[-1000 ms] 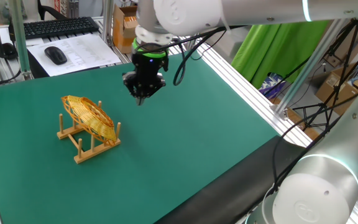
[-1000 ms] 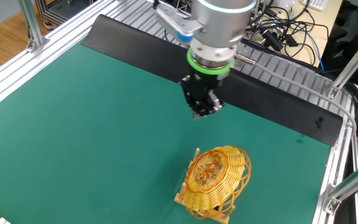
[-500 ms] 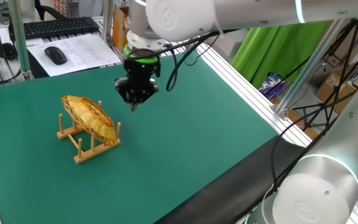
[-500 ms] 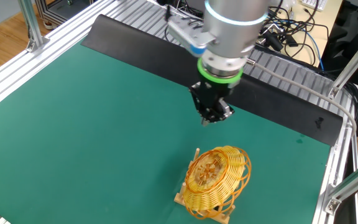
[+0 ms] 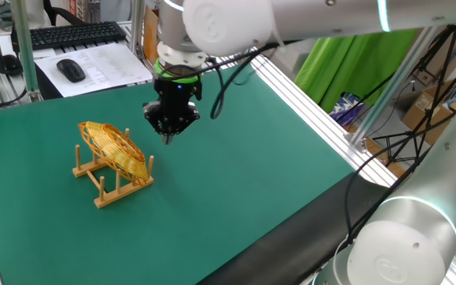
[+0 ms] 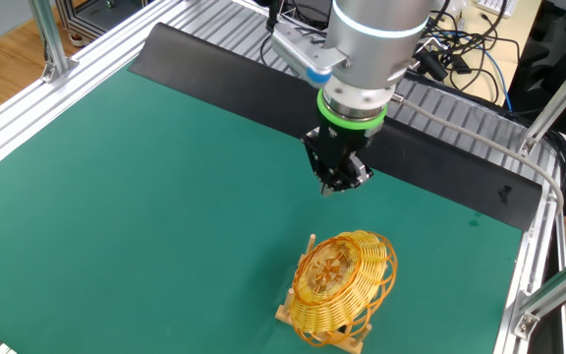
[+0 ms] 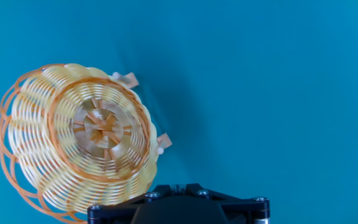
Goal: Take the dish off the dish rack
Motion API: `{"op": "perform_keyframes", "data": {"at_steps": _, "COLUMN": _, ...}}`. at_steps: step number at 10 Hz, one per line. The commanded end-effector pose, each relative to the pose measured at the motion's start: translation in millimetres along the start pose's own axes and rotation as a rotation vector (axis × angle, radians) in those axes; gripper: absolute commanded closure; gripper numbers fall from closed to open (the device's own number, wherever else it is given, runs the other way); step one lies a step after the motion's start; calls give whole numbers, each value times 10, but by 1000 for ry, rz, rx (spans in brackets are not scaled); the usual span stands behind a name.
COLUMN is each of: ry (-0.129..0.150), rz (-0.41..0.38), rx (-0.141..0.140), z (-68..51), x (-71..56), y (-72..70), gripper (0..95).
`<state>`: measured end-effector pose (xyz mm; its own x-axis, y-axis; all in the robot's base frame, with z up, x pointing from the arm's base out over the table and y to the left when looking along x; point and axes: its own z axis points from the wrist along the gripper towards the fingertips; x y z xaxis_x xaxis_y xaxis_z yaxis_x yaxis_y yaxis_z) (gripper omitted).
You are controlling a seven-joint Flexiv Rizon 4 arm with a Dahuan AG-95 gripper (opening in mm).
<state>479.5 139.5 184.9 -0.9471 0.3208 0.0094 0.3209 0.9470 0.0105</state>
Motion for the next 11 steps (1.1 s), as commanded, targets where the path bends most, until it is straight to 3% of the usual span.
{"op": "perform_keyframes", "data": {"at_steps": 1, "ry": -6, "rz": -35, "rx": 5, "z": -2, "x": 25, "y": -25, "gripper": 950}}
{"op": "perform_keyframes", "data": {"at_steps": 3, "ry": -2, "rz": -110, "rx": 11, "z": -2, "x": 25, "y": -25, "gripper": 950}}
{"op": "perform_keyframes", "data": {"at_steps": 4, "ry": -5, "rz": -136, "rx": 34, "z": -2, "x": 25, "y": -25, "gripper": 950}}
{"op": "perform_keyframes", "data": {"at_steps": 6, "ry": 3, "rz": -150, "rx": 41, "z": -2, "x": 25, "y": -25, "gripper": 950}}
{"op": "perform_keyframes", "data": {"at_steps": 7, "ry": 8, "rz": -159, "rx": 27, "z": -2, "x": 25, "y": -25, "gripper": 950}}
{"op": "perform_keyframes", "data": {"at_steps": 8, "ry": 27, "rz": -173, "rx": -47, "z": -2, "x": 25, "y": -25, "gripper": 950}}
{"op": "perform_keyframes", "data": {"at_steps": 9, "ry": 35, "rz": -187, "rx": -77, "z": -2, "x": 25, "y": -25, "gripper": 950}}
{"op": "perform_keyframes", "data": {"at_steps": 10, "ry": 42, "rz": -205, "rx": -92, "z": -2, "x": 25, "y": -25, "gripper": 950}}
{"op": "perform_keyframes", "data": {"at_steps": 11, "ry": 34, "rz": -203, "rx": -80, "z": -2, "x": 25, "y": -25, "gripper": 950}}
